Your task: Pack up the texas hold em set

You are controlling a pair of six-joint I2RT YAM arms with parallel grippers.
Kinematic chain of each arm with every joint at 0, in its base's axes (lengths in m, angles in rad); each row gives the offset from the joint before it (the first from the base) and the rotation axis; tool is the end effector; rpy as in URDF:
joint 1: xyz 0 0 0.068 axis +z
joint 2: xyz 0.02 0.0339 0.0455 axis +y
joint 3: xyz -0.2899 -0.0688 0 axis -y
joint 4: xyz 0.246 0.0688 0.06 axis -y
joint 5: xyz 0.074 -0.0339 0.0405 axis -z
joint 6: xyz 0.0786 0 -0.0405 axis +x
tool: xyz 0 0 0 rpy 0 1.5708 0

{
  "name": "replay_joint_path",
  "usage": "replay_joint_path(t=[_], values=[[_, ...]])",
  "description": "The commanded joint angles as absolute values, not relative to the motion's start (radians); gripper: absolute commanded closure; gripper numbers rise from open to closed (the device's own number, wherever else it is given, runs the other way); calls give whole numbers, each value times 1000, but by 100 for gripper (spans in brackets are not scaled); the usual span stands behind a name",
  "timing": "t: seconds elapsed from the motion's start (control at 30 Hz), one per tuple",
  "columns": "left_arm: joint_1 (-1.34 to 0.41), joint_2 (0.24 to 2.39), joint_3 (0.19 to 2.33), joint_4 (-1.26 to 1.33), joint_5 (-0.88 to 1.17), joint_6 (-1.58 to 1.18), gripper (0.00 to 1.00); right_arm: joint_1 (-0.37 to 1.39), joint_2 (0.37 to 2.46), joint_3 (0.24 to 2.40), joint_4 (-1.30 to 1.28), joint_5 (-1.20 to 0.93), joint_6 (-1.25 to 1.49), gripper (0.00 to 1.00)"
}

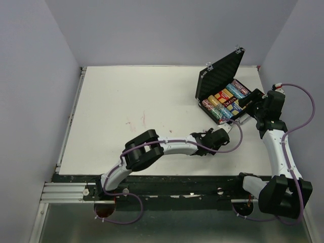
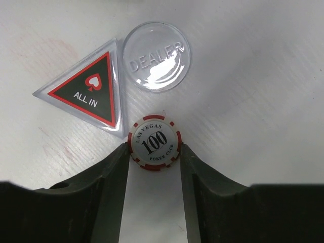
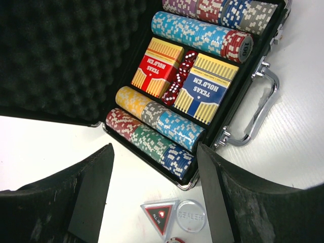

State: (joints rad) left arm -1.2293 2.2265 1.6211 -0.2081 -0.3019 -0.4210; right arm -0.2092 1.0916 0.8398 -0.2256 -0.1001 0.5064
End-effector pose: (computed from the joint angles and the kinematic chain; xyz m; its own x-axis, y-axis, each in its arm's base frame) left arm 0.2014 -0.4968 0.1443 -0.5618 0.4156 -0.7153 0.6592 0.7473 -0.0835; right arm 0.2704 -0.0494 0.2976 -0.3349 0.5645 -0.7544 0.3228 0.8210 0.4710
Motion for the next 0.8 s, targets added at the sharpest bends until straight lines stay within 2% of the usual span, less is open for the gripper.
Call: replay_joint_path(t=[0.0,0.17,0.43,0.77], values=[[-1224,2267,1643,-275,-264,-452,54,-206,1068,821,-230,-124,497,25],[-1198,2243,1583,-250,-238,-492,61,-206,1060,792,-235,-152,500,25],[-1143,2175,1424,-108,-183,-540,62,-206,1095,637,-183,-299,564,26],[-1097,2118,1295,34,-114,-578,62,-144,1229,480,-84,-471,647,32]])
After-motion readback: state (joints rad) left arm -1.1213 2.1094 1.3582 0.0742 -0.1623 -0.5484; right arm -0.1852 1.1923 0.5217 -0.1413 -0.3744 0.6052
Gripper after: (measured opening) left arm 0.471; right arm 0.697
